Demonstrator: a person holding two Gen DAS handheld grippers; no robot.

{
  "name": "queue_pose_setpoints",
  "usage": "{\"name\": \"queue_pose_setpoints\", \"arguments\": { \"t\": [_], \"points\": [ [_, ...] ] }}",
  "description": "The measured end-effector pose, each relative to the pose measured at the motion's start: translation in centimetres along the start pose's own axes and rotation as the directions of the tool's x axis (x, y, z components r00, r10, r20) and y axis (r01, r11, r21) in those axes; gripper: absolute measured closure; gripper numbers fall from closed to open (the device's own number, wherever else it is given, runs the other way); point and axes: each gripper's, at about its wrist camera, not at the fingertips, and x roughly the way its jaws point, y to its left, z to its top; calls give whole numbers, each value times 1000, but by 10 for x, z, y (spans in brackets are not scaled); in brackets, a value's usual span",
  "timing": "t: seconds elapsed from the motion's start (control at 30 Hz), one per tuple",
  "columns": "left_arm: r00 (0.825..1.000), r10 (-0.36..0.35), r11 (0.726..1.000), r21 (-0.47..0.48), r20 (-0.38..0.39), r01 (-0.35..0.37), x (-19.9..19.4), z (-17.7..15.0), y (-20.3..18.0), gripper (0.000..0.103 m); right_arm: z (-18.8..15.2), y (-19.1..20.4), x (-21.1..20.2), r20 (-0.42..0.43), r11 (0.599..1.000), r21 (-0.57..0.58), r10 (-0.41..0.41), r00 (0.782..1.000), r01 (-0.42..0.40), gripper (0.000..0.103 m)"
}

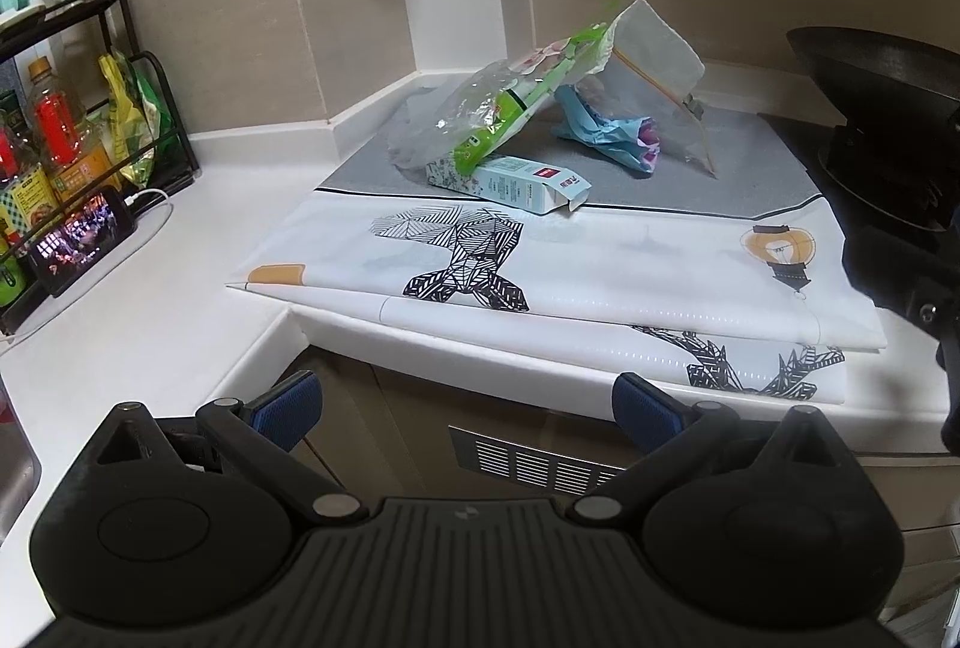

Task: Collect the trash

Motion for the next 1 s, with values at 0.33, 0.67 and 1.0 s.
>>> {"name": "queue_pose_setpoints", "arguments": {
  "t": [0.33, 0.67, 1.0],
  "points": [
    [1000, -6, 1000, -21, 6, 6, -10, 1, 5, 0, 11, -6, -8, 7, 1000, 0, 6, 1000, -6, 0],
    [1000, 12, 1000, -28, -17, -12, -10, -5, 8, 0, 8, -3, -7, 13, 1000, -1, 31, 999, -31, 0],
    [996, -42, 999, -22, -82, 40, 26, -6, -1, 0, 7, -5, 11, -41, 999, -23, 40, 998, -41, 0]
  ]
}}
